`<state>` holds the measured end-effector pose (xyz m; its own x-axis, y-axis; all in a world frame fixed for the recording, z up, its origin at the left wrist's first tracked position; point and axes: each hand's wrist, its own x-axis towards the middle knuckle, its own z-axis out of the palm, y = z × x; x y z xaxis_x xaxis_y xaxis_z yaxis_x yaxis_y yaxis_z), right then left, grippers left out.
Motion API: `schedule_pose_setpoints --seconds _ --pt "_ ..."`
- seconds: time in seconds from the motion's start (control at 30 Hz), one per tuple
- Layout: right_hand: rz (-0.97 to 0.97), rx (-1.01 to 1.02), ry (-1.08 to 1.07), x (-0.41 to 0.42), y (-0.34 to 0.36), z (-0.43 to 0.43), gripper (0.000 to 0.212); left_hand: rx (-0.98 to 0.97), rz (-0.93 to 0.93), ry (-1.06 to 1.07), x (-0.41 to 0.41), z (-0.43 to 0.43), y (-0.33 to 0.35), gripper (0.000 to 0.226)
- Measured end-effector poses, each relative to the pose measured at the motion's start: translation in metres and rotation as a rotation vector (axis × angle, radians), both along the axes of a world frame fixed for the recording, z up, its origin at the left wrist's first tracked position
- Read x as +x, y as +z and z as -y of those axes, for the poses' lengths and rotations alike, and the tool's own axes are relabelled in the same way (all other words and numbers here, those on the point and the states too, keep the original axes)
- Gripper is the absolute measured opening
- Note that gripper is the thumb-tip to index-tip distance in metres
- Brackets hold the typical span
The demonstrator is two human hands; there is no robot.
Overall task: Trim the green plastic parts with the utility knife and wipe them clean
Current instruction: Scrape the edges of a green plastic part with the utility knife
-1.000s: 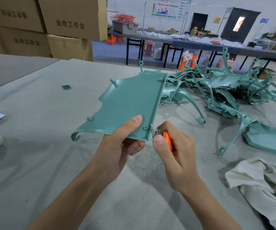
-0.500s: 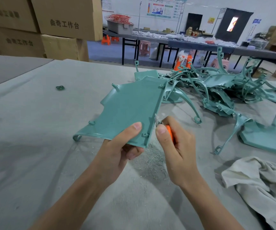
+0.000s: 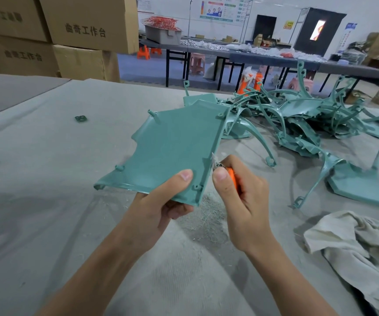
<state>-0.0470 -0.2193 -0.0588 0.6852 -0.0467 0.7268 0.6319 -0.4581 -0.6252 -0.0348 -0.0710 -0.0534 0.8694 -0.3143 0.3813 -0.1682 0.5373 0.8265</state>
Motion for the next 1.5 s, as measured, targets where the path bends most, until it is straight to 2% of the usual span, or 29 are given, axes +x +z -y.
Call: schedule_pose_setpoints --seconds 0.3,0.4,0.53,0.63,0.7,0.77,0.83,0.93,1.03,1.2,1.5 --pt "0.002 0.047 -0.051 0.0 0.001 -0.003 0.043 0.043 0.013 0.003 -0.001 -0.002 -0.002 0.012" --pt "-0.033 0.159 -0.088 0.004 0.005 -0.001 0.033 0.108 0.033 -0.002 -0.005 -0.003 -0.005 0.012" --pt "-0.065 0.194 -0.114 0.007 0.008 0.006 0.034 0.149 0.05 -0.016 -0.009 -0.004 -0.008 0.012" --pt "-0.031 0.127 -0.056 0.004 0.004 0.006 0.034 0.081 -0.035 -0.007 -0.008 -0.001 -0.008 0.009" --pt "0.015 0.048 0.003 0.0 0.001 0.005 0.041 0.056 -0.087 0.01 -0.006 0.0 -0.009 0.015" --pt "0.04 -0.005 0.011 -0.003 -0.002 0.005 0.05 0.057 -0.071 -0.004 -0.006 -0.002 -0.009 0.017" --pt "0.051 -0.038 -0.043 -0.002 0.0 0.006 0.047 0.078 -0.036 -0.014 -0.006 -0.003 -0.008 0.012" --pt "0.047 0.002 -0.127 0.002 0.004 0.011 0.039 0.158 0.005 0.0 -0.006 -0.007 -0.011 0.007" --pt "0.029 0.063 -0.156 0.005 0.009 0.017 0.041 0.18 0.068 -0.049 -0.008 -0.007 -0.012 0.011" --pt "0.049 -0.049 -0.052 -0.004 0.001 0.012 0.046 0.089 -0.009 -0.038 -0.005 -0.007 -0.011 0.005" --pt "0.063 -0.008 -0.143 0.0 0.005 0.009 0.039 0.156 0.043 -0.053 -0.004 -0.013 -0.012 0.008"
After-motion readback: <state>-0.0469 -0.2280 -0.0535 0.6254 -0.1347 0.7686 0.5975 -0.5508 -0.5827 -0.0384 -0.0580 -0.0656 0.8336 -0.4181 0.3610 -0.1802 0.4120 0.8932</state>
